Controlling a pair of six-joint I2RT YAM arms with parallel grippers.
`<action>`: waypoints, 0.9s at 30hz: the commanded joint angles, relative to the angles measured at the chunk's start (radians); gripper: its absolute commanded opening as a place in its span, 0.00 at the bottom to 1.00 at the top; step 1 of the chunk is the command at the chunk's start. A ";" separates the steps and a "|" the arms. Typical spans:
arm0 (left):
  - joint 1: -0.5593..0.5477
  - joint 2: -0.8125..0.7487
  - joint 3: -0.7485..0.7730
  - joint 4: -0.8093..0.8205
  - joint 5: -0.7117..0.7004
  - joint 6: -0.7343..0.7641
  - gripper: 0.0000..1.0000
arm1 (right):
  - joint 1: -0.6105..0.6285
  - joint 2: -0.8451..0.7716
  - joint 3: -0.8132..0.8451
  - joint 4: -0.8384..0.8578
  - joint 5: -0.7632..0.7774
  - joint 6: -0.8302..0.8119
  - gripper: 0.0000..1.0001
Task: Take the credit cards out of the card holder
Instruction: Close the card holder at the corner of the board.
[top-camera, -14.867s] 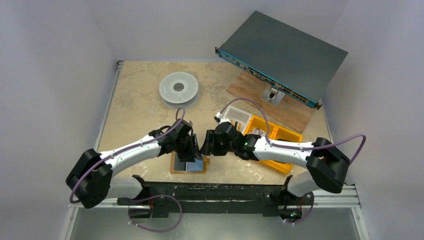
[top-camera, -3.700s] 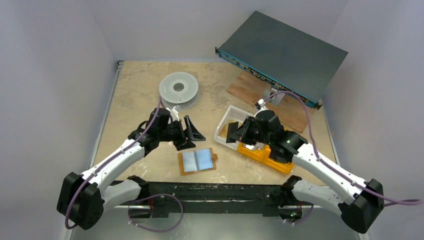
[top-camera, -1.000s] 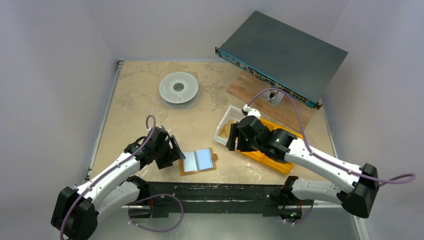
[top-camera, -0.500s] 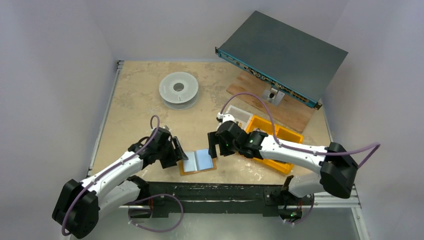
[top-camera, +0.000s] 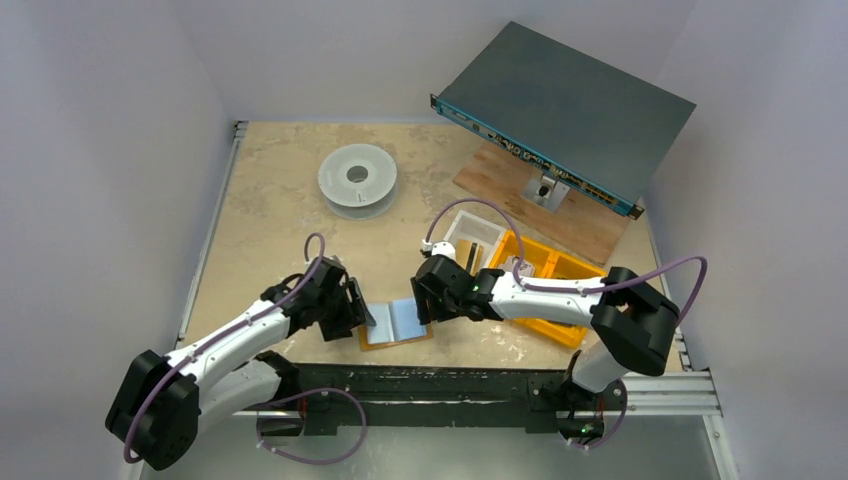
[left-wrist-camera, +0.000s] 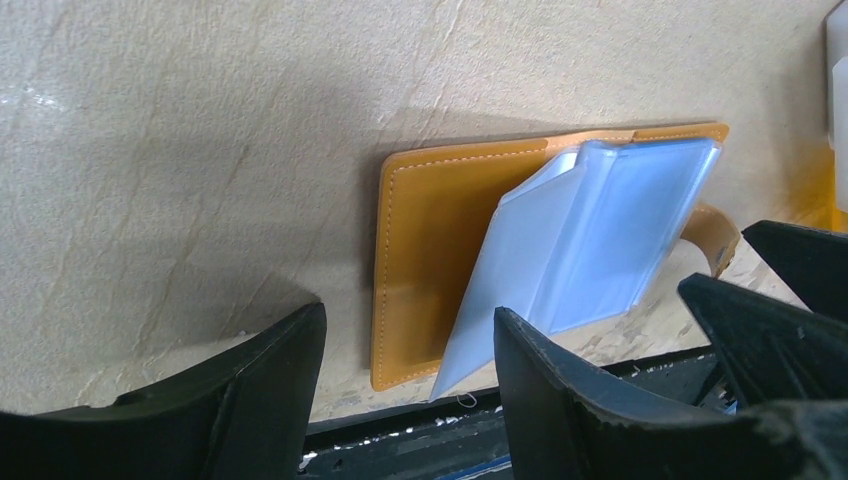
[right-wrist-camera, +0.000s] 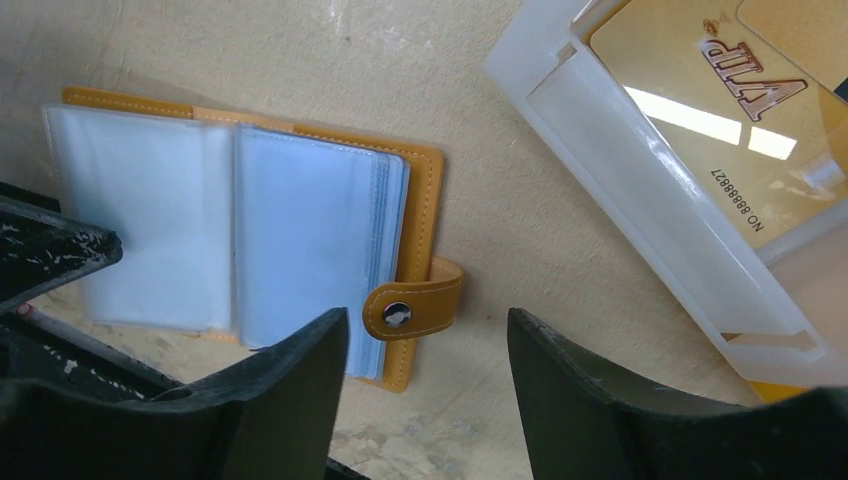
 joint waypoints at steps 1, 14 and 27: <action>-0.009 0.012 0.016 0.023 0.007 -0.015 0.62 | 0.001 -0.007 -0.005 0.051 0.055 0.045 0.55; -0.009 0.031 -0.002 0.083 0.046 -0.025 0.64 | 0.001 0.040 -0.008 0.074 0.053 0.074 0.00; -0.009 -0.062 0.069 0.046 0.105 -0.048 0.57 | 0.006 0.042 0.000 0.049 0.042 0.079 0.00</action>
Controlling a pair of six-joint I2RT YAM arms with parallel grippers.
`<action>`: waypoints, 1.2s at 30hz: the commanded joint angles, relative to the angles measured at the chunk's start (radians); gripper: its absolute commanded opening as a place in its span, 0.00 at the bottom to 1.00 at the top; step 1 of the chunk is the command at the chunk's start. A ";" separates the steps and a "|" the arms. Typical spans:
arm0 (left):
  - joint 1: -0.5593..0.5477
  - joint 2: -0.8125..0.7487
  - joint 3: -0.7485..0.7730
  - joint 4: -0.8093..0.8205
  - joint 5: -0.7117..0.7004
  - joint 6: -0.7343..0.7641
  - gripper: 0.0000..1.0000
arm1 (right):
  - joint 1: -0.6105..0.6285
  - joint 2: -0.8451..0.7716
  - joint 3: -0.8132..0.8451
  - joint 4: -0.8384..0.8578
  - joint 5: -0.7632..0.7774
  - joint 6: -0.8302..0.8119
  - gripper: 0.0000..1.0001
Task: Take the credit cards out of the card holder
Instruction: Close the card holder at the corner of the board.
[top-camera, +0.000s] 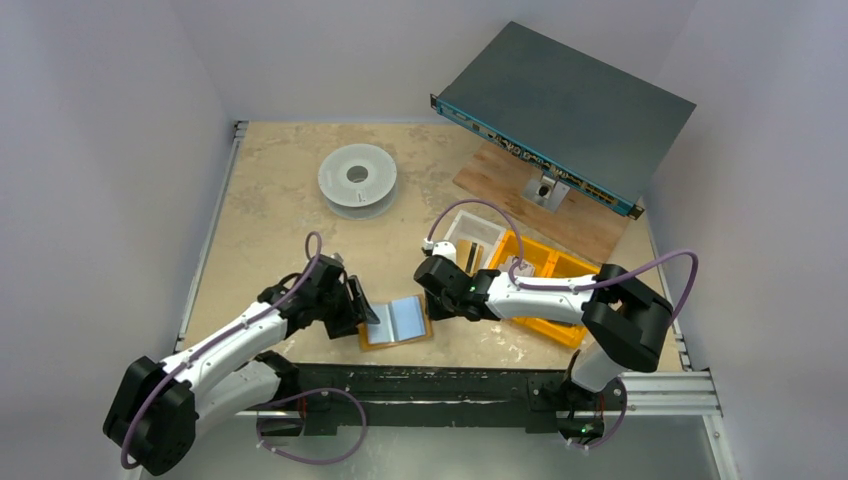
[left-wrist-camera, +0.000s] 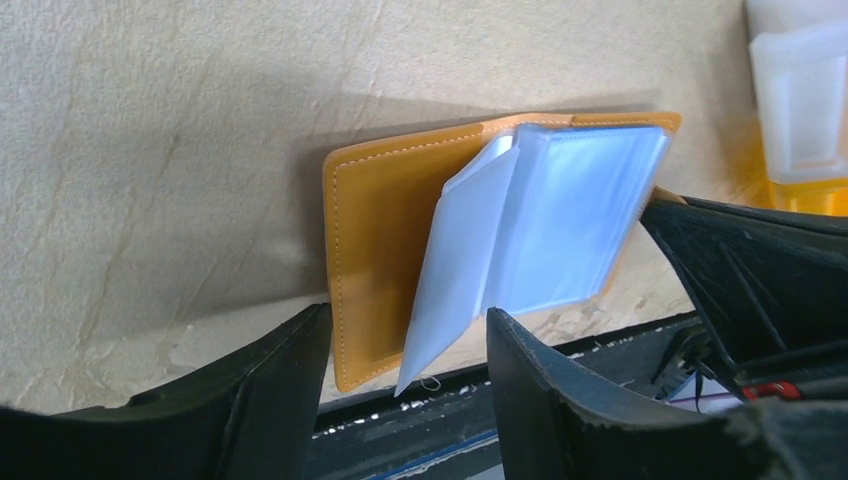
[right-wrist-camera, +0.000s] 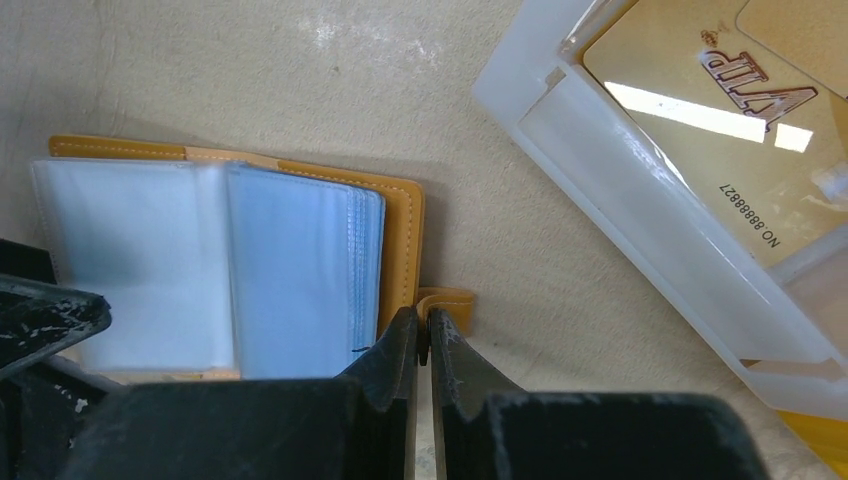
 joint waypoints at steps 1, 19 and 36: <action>-0.007 -0.053 0.076 0.007 0.051 -0.024 0.55 | 0.009 0.006 0.009 -0.008 0.011 0.015 0.00; -0.084 0.035 0.199 0.085 0.092 -0.056 0.40 | 0.048 0.037 0.069 0.043 -0.057 0.039 0.00; -0.144 0.297 0.144 0.277 0.043 -0.179 0.43 | 0.046 -0.077 -0.015 0.039 -0.054 0.129 0.00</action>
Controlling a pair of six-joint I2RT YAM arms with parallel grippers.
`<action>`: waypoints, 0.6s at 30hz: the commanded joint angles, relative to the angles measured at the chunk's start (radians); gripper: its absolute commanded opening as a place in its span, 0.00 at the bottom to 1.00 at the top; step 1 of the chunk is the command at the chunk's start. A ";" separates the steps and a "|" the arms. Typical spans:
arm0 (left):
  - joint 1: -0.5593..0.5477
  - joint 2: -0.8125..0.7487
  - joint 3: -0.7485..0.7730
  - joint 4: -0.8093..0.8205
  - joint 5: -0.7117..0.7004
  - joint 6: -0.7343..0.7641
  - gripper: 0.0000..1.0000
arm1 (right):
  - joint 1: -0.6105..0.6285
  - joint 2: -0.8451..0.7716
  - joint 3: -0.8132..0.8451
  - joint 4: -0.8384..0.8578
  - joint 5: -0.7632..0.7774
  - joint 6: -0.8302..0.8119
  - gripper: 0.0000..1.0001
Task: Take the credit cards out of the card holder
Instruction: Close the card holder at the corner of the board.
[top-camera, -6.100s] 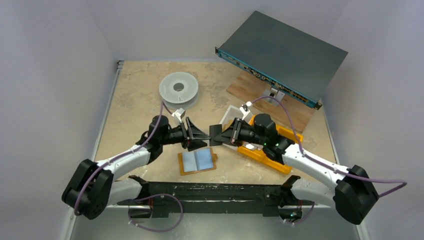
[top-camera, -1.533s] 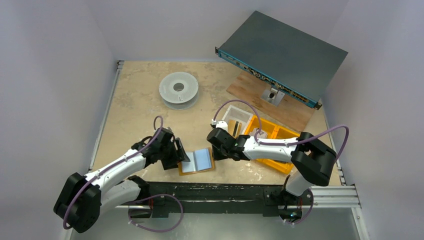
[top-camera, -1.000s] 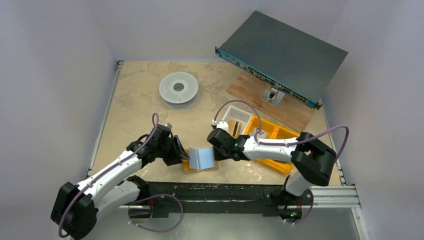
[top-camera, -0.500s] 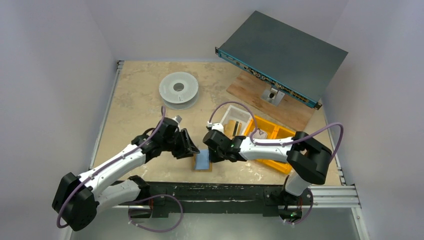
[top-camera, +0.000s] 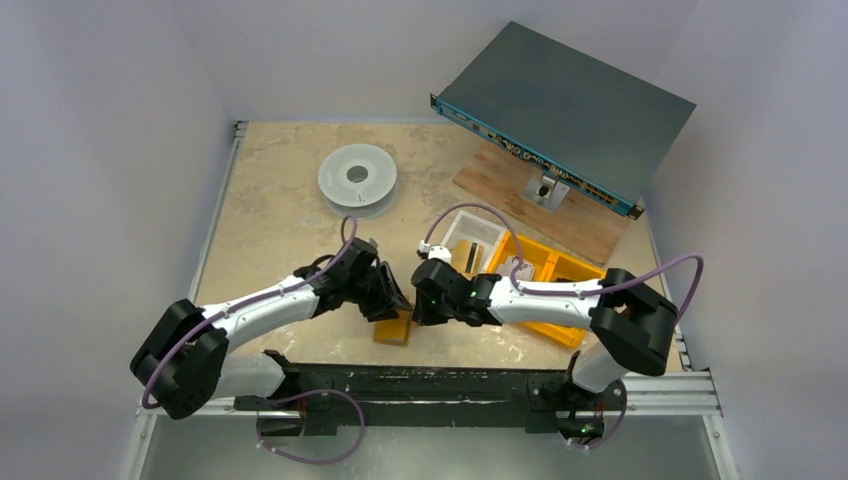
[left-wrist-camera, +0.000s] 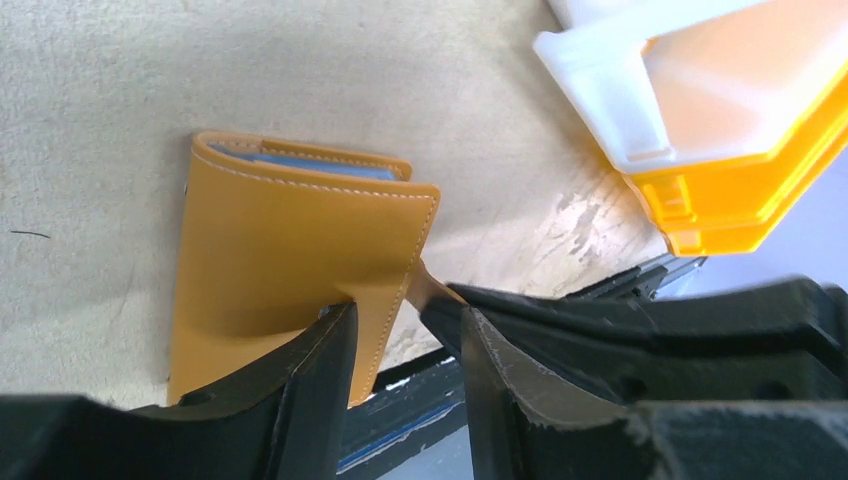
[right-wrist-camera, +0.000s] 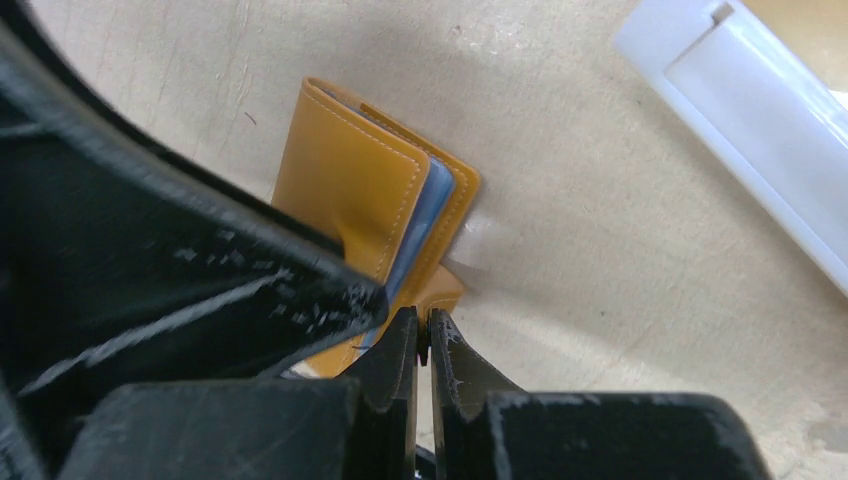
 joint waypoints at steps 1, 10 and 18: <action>-0.005 0.047 -0.024 0.067 -0.039 -0.055 0.43 | 0.003 -0.072 -0.028 -0.011 0.037 0.046 0.00; -0.014 0.134 -0.038 0.122 -0.035 -0.076 0.54 | 0.001 -0.128 -0.058 -0.032 0.062 0.065 0.00; -0.016 0.014 0.042 -0.018 -0.066 -0.006 0.65 | -0.014 -0.100 -0.034 -0.030 0.053 0.050 0.00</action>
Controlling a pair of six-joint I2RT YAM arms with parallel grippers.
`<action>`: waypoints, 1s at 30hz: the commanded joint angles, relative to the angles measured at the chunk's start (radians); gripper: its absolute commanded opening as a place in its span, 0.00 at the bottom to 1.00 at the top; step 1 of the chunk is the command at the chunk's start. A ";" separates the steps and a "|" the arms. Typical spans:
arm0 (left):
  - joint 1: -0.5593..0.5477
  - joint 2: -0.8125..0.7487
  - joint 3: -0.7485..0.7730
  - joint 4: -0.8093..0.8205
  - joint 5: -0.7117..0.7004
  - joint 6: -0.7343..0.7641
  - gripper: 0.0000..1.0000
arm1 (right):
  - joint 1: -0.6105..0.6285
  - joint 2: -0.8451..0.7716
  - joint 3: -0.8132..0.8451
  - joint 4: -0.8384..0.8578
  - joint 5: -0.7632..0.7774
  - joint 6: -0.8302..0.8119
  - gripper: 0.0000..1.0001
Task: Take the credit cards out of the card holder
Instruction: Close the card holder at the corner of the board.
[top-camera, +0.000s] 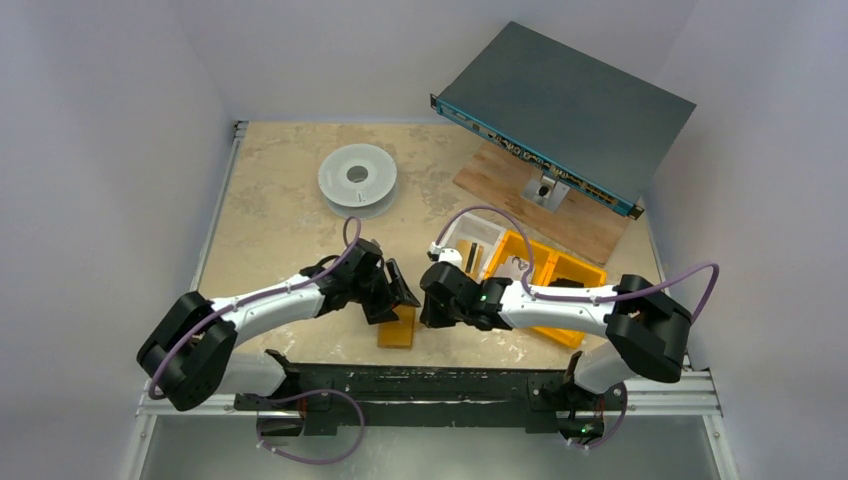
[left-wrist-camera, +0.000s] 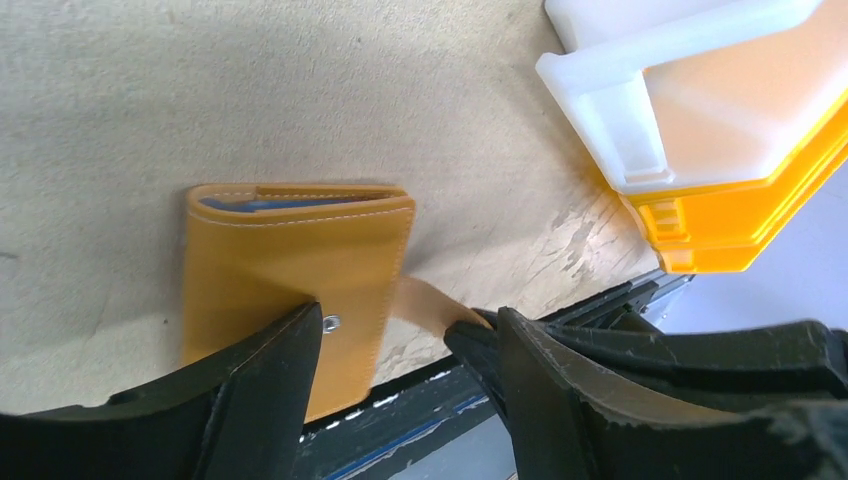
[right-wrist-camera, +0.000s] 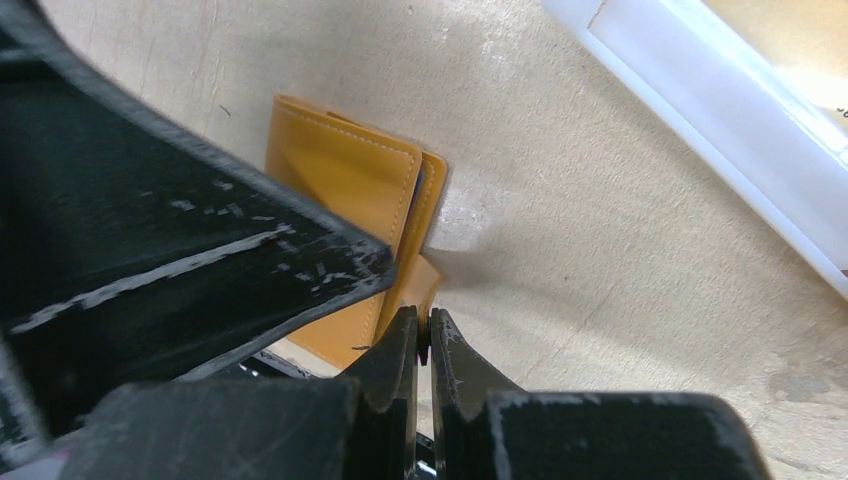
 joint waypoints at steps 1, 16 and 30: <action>-0.001 -0.080 0.058 -0.113 -0.057 0.061 0.65 | -0.013 -0.005 0.035 -0.008 0.025 -0.001 0.00; 0.008 -0.211 0.016 -0.254 -0.136 0.094 0.50 | -0.019 0.039 0.078 -0.010 0.007 -0.014 0.00; 0.017 -0.324 0.015 -0.375 -0.234 0.169 0.40 | -0.020 0.043 0.078 -0.014 0.002 -0.012 0.00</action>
